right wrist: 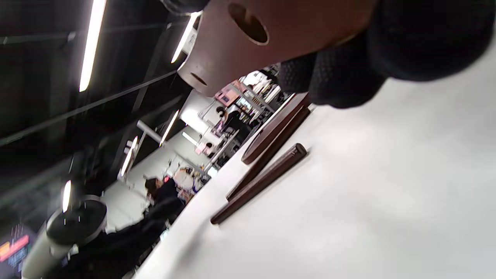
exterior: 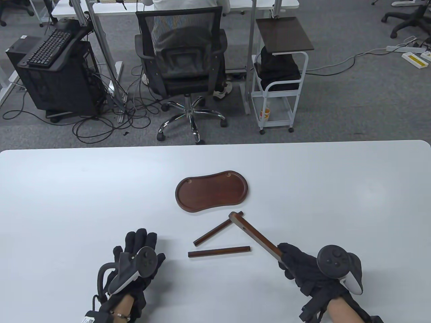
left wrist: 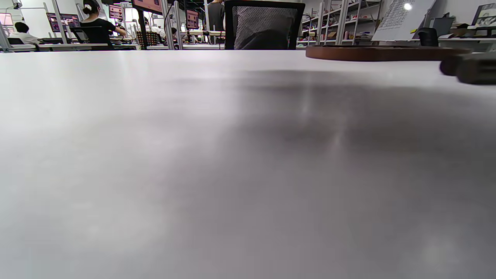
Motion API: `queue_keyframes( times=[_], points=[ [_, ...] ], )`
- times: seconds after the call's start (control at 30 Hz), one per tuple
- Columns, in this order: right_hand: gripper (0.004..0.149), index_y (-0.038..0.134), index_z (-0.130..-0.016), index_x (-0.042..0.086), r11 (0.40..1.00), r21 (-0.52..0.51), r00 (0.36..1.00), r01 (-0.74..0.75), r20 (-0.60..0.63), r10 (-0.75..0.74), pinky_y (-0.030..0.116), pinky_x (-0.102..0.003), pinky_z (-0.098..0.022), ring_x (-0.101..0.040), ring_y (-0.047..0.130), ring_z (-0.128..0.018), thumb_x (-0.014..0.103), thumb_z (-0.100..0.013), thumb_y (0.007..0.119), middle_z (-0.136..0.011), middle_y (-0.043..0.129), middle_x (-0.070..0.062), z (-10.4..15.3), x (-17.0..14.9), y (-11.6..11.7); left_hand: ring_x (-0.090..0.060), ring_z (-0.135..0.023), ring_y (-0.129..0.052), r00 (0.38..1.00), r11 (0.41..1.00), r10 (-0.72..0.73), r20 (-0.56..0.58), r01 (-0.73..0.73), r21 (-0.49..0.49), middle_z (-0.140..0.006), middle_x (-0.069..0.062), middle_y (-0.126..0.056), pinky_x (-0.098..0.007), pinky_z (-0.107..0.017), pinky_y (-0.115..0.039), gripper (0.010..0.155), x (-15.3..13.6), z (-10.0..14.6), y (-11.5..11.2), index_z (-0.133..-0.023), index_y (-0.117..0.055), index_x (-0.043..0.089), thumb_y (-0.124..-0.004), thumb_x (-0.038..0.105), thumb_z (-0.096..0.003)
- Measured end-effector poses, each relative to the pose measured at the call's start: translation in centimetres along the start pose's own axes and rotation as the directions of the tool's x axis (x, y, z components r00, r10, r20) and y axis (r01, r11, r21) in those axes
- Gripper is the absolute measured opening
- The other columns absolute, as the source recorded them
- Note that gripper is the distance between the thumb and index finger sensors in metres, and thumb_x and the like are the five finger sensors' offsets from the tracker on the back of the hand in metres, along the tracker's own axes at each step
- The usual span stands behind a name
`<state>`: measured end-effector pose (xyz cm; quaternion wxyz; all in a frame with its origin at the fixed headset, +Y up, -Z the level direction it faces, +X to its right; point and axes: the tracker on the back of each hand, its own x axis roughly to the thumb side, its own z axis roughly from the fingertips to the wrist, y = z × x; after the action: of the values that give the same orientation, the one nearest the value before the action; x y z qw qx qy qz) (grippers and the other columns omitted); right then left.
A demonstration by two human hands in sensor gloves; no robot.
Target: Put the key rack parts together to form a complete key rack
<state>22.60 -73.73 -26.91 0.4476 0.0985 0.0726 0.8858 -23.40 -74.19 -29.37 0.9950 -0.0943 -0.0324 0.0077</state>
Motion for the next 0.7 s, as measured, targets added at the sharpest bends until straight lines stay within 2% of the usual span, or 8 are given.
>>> queue_keyframes(
  times=[0.3,0.5,0.63,0.7],
  points=[
    [0.06,0.069,-0.097,-0.002,0.989,-0.131,0.994,0.071,-0.078,-0.082,0.089,-0.042,-0.009,-0.04,0.104,-0.034,0.042,-0.058,0.055,-0.069,0.097,-0.028,0.2,-0.3,-1.4,-0.036,-0.117,-0.032,0.995,0.999,-0.005,0.103,0.009,-0.032,-0.129,-0.005,-0.027,-0.066,-0.079,-0.038,0.07,5.2,-2.9,2.1,-0.118,-0.034,0.03,-0.044,0.062,-0.0562],
    [0.06,0.07,-0.096,-0.003,0.983,-0.16,0.99,0.089,-0.093,-0.105,0.089,-0.041,-0.008,-0.039,0.104,-0.031,0.042,-0.059,0.055,-0.067,0.099,-0.026,0.3,-0.5,-1.8,-0.035,-0.113,-0.054,0.993,0.998,0.0,0.12,0.008,-0.062,-0.126,-0.006,-0.048,-0.061,-0.079,-0.052,0.066,8.8,-6.0,3.5,-0.115,-0.046,0.03,-0.058,0.058,-0.0562],
    [0.06,0.07,-0.096,-0.002,0.981,-0.164,0.988,0.103,-0.098,-0.12,0.088,-0.041,-0.008,-0.04,0.104,-0.032,0.042,-0.059,0.055,-0.068,0.098,-0.026,0.3,-0.7,-1.8,-0.032,-0.11,-0.063,0.994,0.983,-0.027,0.102,0.045,-0.175,-0.122,-0.003,-0.059,-0.057,-0.078,-0.058,0.065,10.8,-8.1,3.2,-0.113,-0.051,0.032,-0.065,0.056,-0.0545],
    [0.06,0.07,-0.096,-0.002,0.981,-0.163,0.988,0.105,-0.098,-0.122,0.088,-0.041,-0.009,-0.04,0.104,-0.032,0.042,-0.059,0.055,-0.068,0.098,-0.026,0.3,-0.6,-1.9,-0.031,-0.108,-0.066,0.995,0.978,-0.045,0.093,0.063,-0.198,-0.119,-0.002,-0.063,-0.057,-0.077,-0.06,0.064,11.3,-8.9,3.0,-0.111,-0.055,0.033,-0.069,0.055,-0.0529]
  ],
)
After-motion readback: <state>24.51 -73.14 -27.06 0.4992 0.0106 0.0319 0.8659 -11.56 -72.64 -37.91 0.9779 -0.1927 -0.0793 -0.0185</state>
